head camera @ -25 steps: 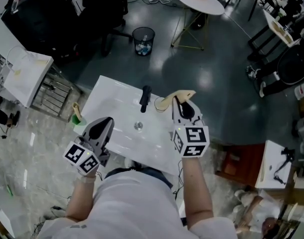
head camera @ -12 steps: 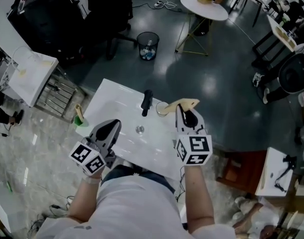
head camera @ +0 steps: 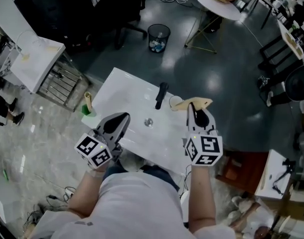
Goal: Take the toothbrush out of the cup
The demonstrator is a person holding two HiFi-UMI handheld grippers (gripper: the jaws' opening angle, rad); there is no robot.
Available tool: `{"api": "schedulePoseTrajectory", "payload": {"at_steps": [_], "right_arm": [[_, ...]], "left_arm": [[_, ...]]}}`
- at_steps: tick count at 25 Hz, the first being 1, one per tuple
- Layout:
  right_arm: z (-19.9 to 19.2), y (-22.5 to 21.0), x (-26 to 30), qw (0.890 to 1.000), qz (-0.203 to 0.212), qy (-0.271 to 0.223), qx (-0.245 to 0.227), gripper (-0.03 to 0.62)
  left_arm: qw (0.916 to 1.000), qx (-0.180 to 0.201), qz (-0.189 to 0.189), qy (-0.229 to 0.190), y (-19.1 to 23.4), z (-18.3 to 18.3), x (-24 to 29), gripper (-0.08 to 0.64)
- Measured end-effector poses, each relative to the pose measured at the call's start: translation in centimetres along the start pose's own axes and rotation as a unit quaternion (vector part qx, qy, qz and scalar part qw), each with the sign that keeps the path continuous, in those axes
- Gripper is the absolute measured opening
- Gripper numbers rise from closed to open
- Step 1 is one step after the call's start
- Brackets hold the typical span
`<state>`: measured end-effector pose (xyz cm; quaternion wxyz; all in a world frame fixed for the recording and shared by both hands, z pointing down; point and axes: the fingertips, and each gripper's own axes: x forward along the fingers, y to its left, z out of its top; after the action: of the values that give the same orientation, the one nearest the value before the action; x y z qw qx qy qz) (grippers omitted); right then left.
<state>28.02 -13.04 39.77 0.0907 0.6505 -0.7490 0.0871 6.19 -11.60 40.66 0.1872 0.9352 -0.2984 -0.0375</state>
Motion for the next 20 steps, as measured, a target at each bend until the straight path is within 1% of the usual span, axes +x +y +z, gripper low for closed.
{"api": "schedulePoseTrajectory", "payload": {"at_steps": [3,6,11,14,20], "right_arm": [[0.0,2.4,0.6,1.000,-0.012,0.007,-0.005,0.043],[0.5,5.5,1.9,1.000,-0.021,0.011,-0.007,0.043],[1.1,11.0,4.0,1.000,-0.029,0.011,-0.005,0.043],[1.5,14.8,5.4,0.999,-0.033,0.010,-0.002,0.043],[2.7,23.2,9.3,0.999,-0.041,0.012,0.008,0.043]], "left_arm": [[1.0000,-0.004,-0.006,0.006,2.2,0.0,-2.1,0.018],[0.9999,-0.009,-0.009,0.009,5.2,0.7,-4.4,0.018],[0.9996,0.004,-0.017,0.022,10.2,2.1,-7.9,0.018],[0.9994,0.011,-0.023,0.024,13.1,3.4,-10.3,0.018],[0.9987,0.013,-0.035,0.034,20.1,6.0,-15.3,0.018]]}}
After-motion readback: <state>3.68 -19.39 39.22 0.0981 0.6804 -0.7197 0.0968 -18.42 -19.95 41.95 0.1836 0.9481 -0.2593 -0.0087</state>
